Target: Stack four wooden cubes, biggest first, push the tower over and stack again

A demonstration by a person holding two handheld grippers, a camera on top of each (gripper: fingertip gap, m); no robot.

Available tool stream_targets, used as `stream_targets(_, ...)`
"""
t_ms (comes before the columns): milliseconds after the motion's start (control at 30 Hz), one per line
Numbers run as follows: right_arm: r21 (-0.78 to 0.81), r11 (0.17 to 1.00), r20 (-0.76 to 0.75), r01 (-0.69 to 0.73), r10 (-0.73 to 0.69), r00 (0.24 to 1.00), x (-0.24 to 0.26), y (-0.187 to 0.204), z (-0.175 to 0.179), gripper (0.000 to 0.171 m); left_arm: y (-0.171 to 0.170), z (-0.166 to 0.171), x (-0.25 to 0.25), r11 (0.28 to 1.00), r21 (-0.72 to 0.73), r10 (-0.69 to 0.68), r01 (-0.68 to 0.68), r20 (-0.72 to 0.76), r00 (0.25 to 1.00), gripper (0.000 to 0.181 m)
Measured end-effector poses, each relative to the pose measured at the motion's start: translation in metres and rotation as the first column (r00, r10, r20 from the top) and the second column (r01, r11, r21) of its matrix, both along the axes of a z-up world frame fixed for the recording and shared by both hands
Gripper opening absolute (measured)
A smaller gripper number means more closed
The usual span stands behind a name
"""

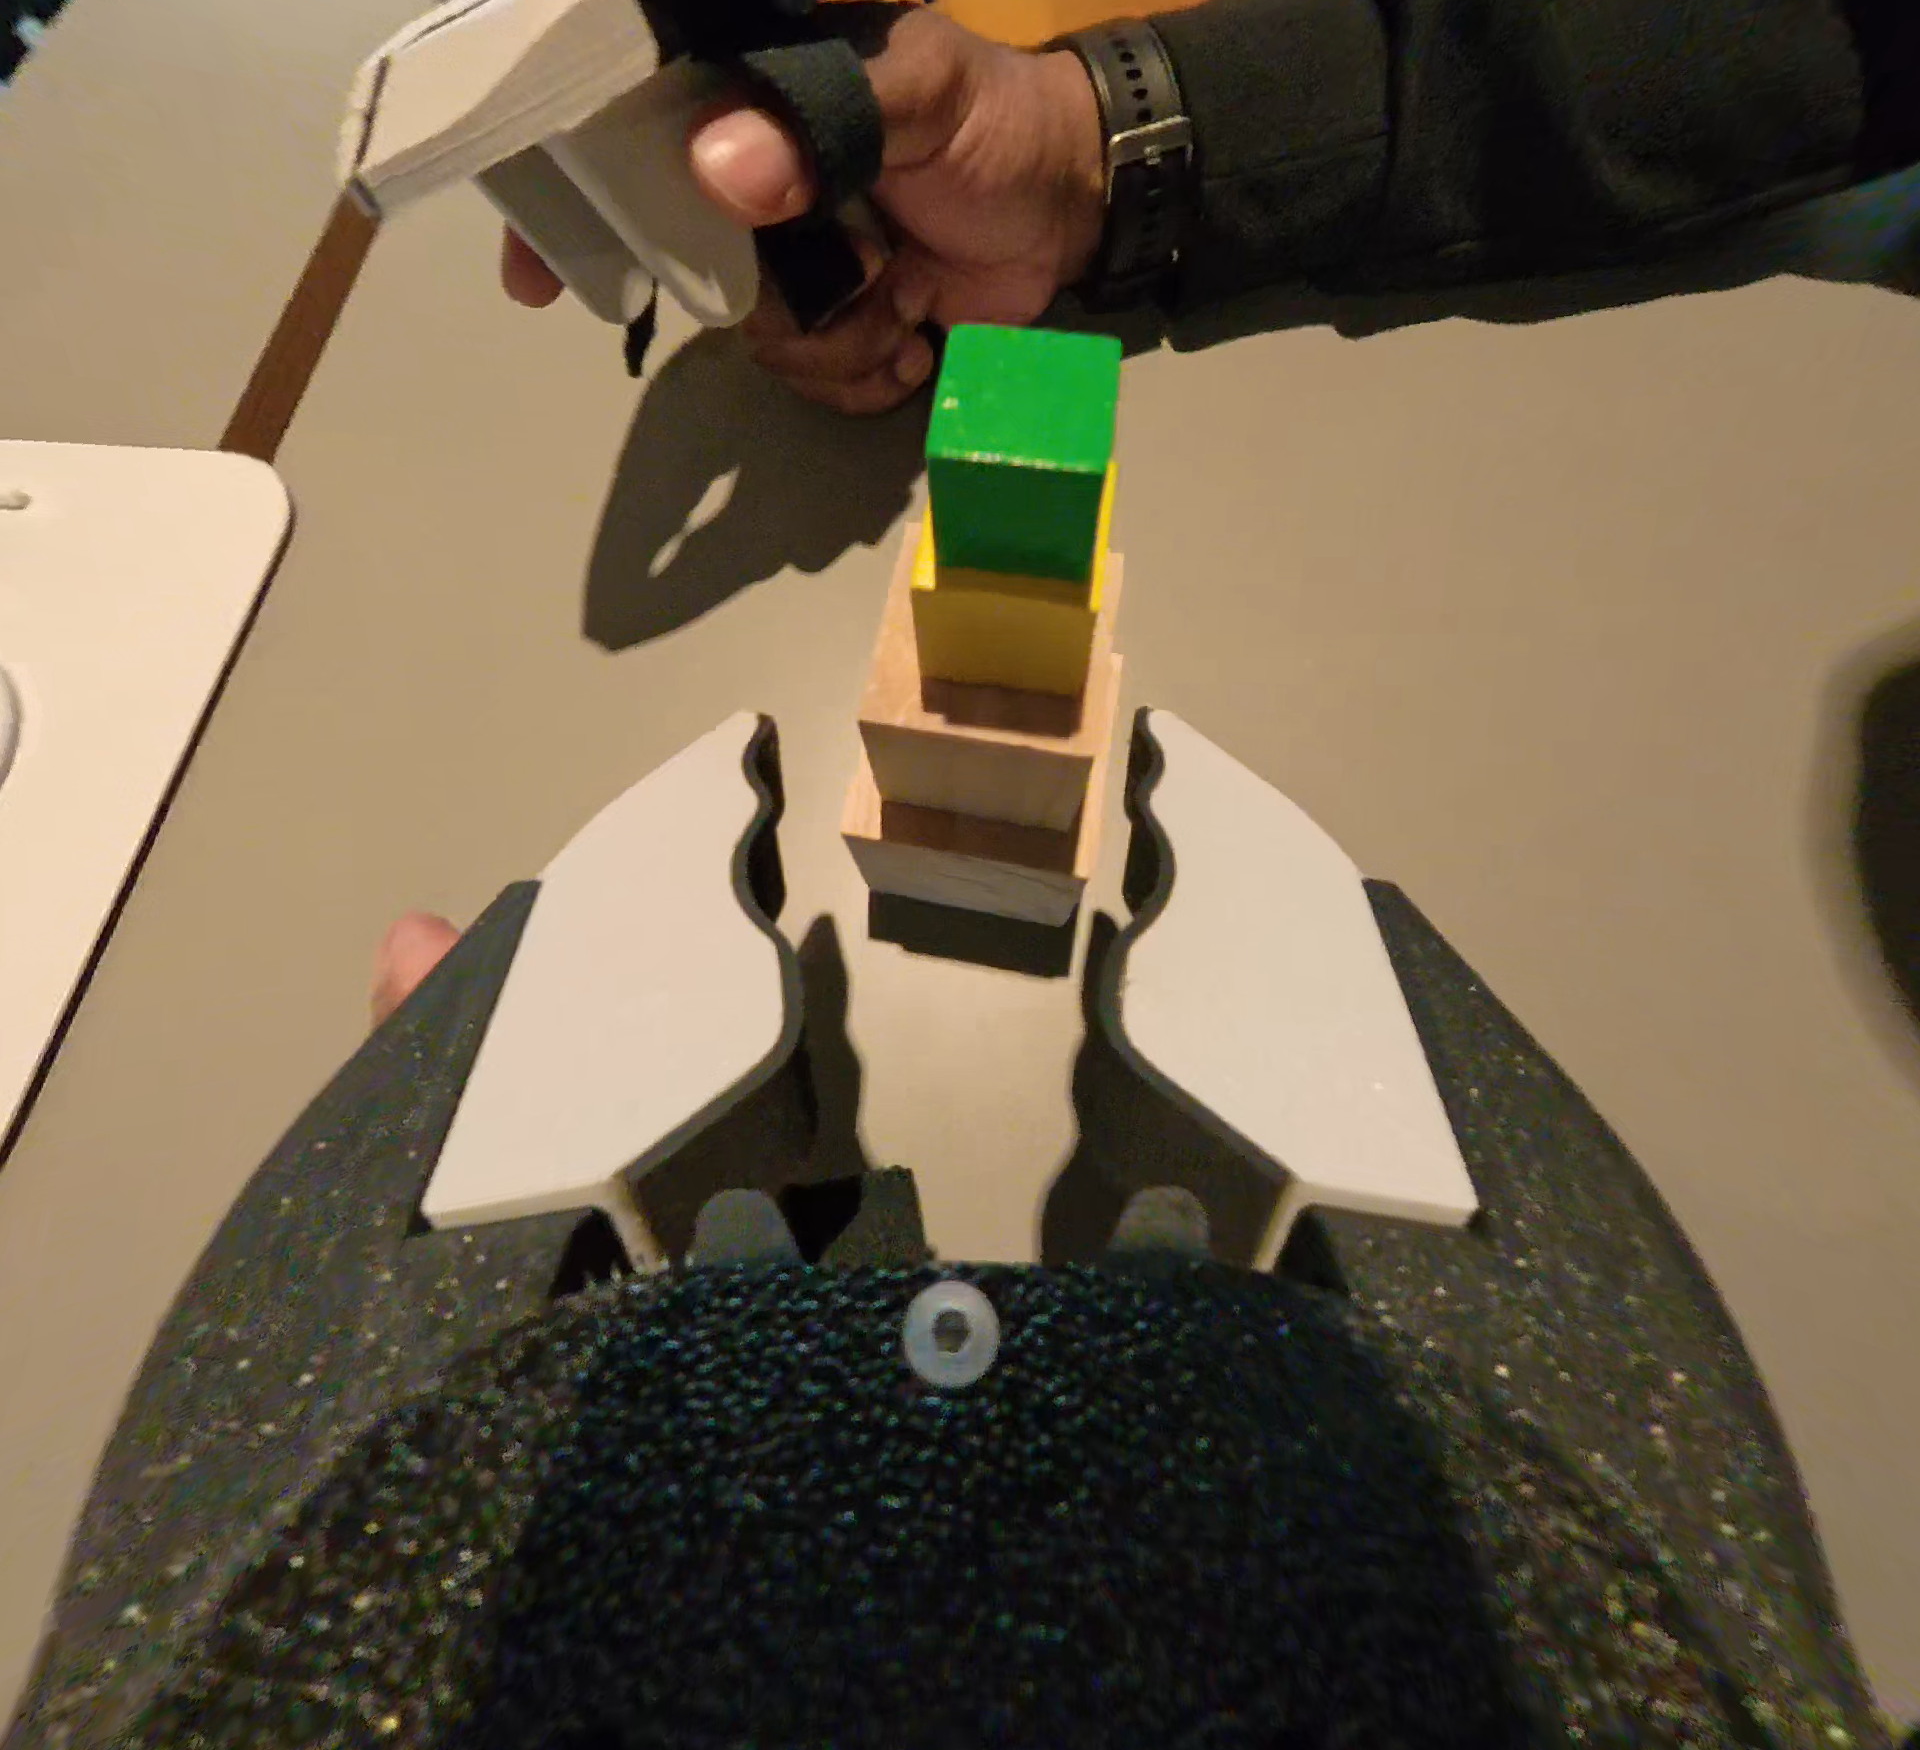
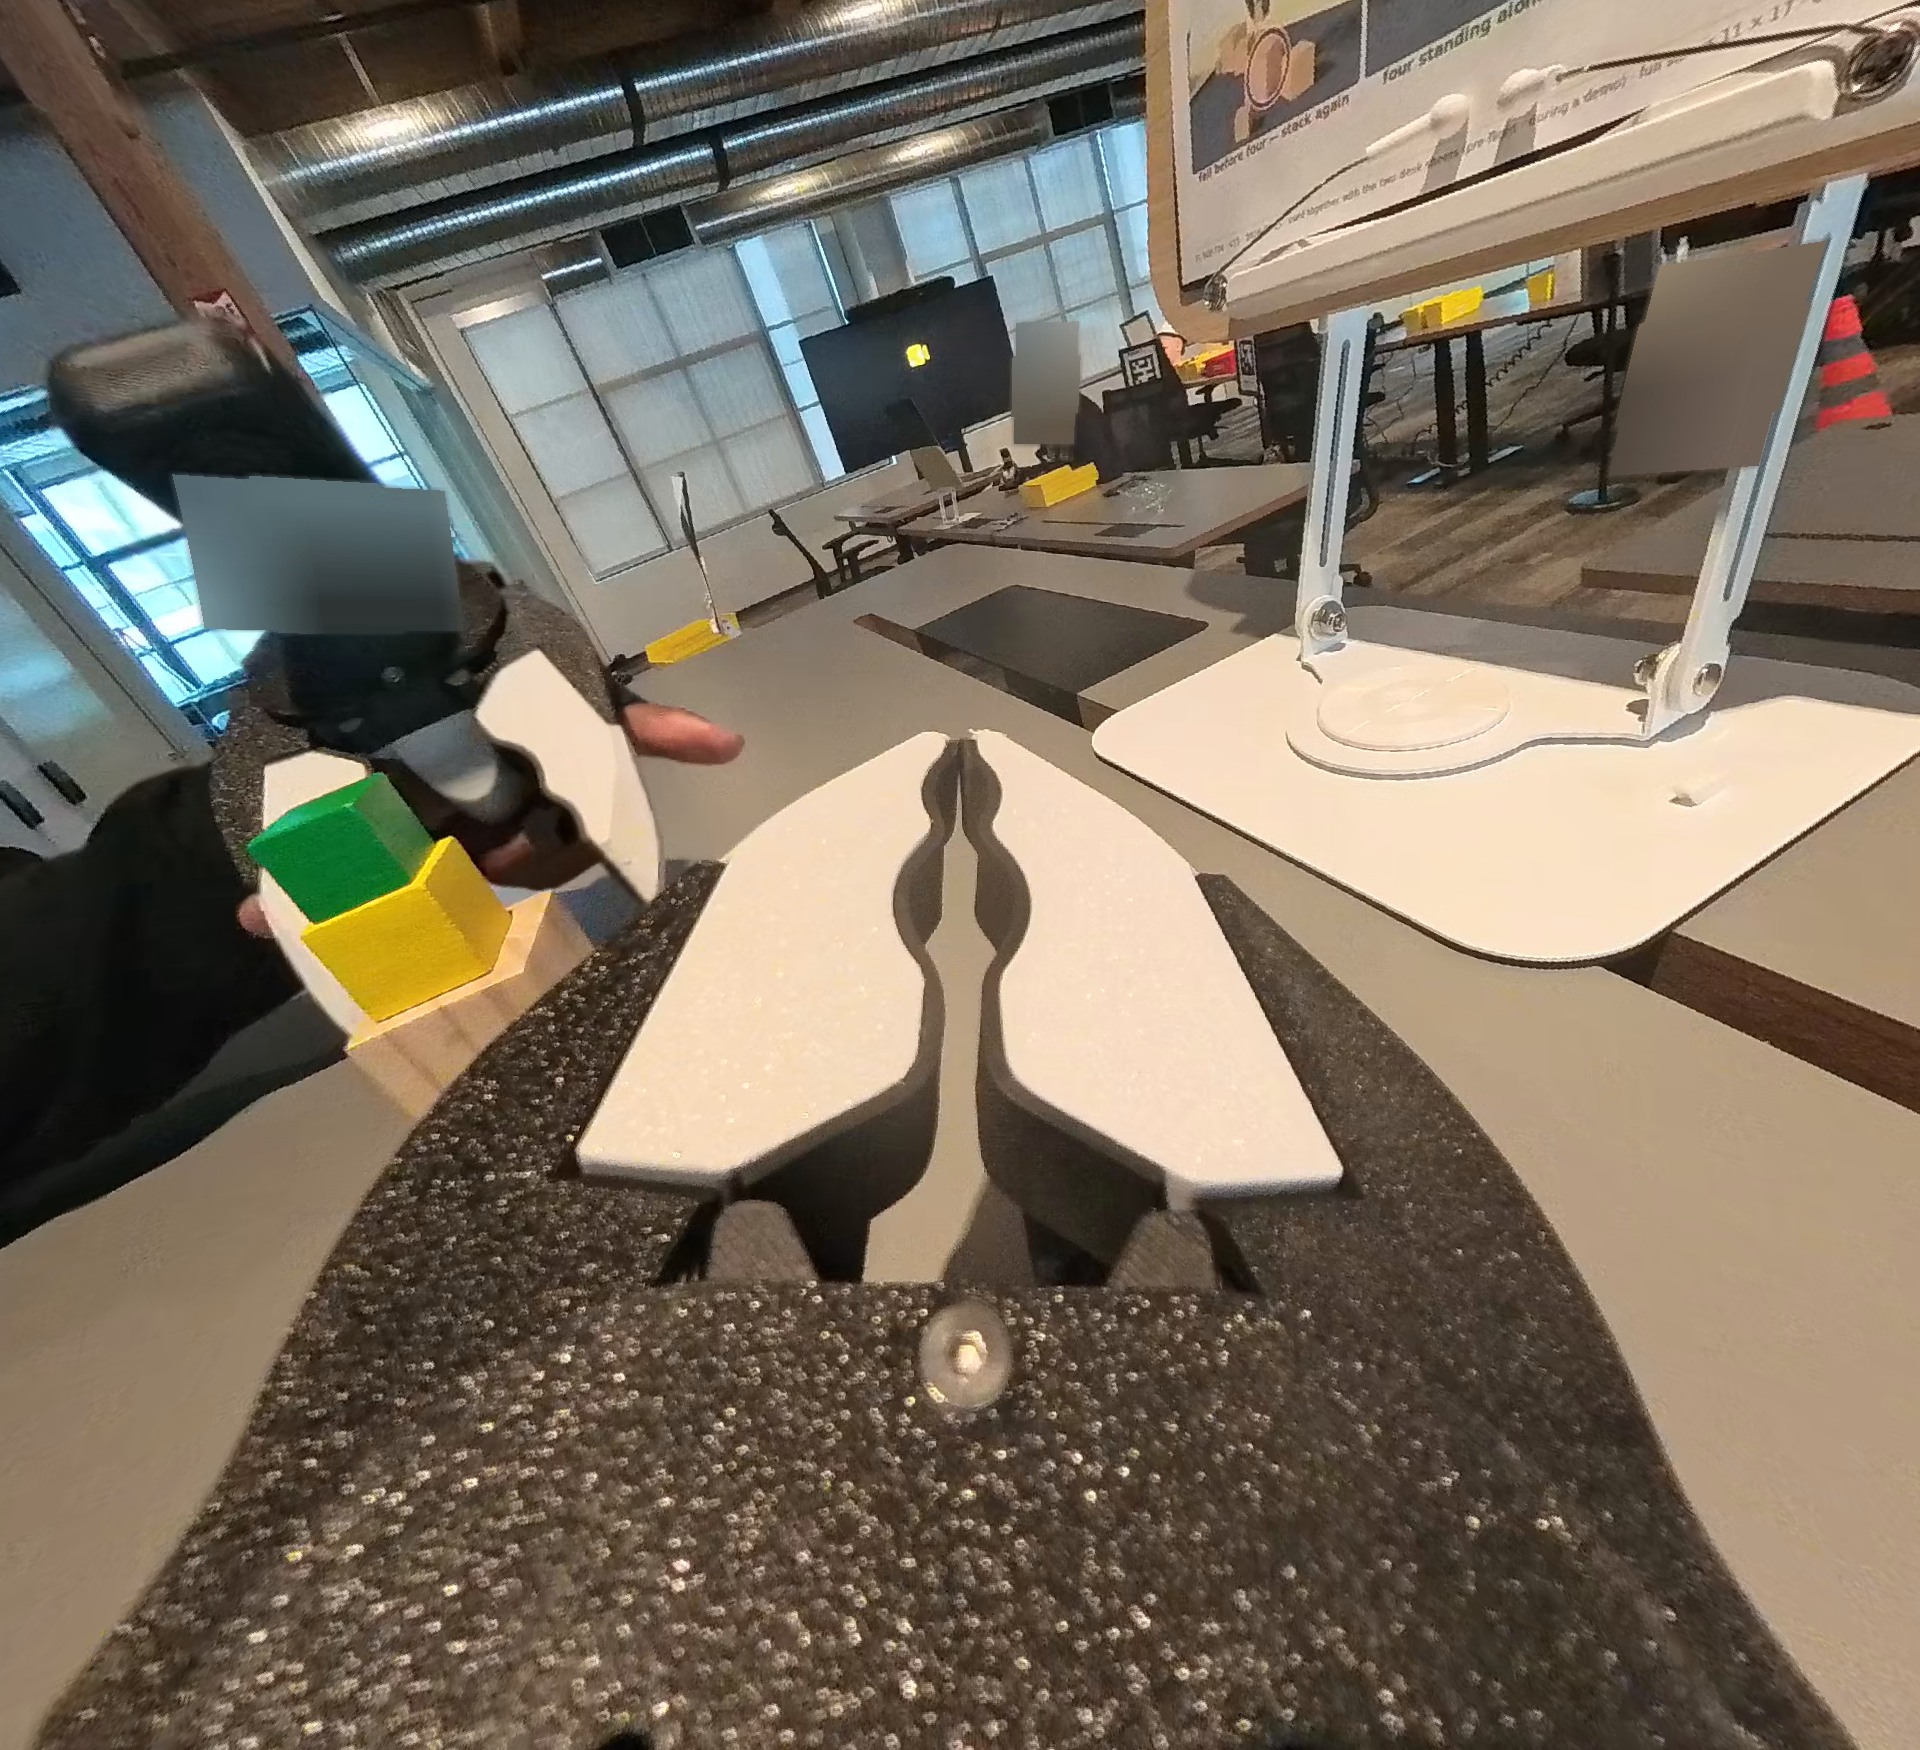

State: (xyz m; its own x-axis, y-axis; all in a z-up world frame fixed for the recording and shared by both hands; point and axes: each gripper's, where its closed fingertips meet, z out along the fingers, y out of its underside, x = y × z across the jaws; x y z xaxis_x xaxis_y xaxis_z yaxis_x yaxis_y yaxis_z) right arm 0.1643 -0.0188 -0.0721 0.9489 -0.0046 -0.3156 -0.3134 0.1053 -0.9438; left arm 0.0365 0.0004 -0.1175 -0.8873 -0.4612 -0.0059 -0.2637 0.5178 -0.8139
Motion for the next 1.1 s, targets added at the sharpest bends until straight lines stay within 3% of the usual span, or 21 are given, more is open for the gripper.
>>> stream_targets(33, 0.001, 1.0, 0.0, 0.0, 0.0, 1.0, 0.0, 0.0, 0.0, 0.0, 0.003, 0.001, -0.001, 0.999, -0.021, 0.027, -0.027, 0.017, 0.999, 0.064)
stream_targets(200, -0.004, 1.0, 0.001, -0.003, 0.003, 1.0, 0.0, 0.001, 0.0, 0.0, 0.042, 0.007, 0.012, 0.943, -0.19, 0.306, -0.274, 0.166, 0.937, 0.053)
stream_targets(367, -0.005, 1.0, 0.011, 0.003, -0.003, 1.0, -0.001, 0.0, 0.0, 0.0, 0.095, 0.037, 0.023, 0.697, -0.481, 0.695, -0.531, 0.273, 0.665, 0.019)
stream_targets(500, 0.0, 1.0, 0.029, 0.017, -0.017, 0.999, -0.001, -0.001, 0.001, 0.0, 0.098, 0.05, 0.012, 0.579, -0.6, 0.787, -0.552, 0.234, 0.571, 0.0)
stream_targets(600, 0.004, 0.999, 0.068, 0.042, -0.042, 0.997, -0.003, -0.002, 0.003, 0.0, 0.094, 0.046, 0.012, 0.585, -0.548, 0.803, -0.598, 0.287, 0.523, 0.0)
stream_targets(867, -0.057, 0.98, 0.361, 0.193, -0.16, 0.919, -0.028, -0.004, 0.0, 0.0, 0.068, 0.025, 0.021, 0.7, -0.32, 0.707, -0.639, 0.438, 0.555, 0.0)
stream_targets(1100, 0.005, 0.932, 0.325, 0.362, -0.344, 0.881, -0.051, -0.031, 0.01, 0.0, 0.073, 0.029, 0.02, 0.688, -0.393, 0.726, -0.611, 0.343, 0.597, 0.0)
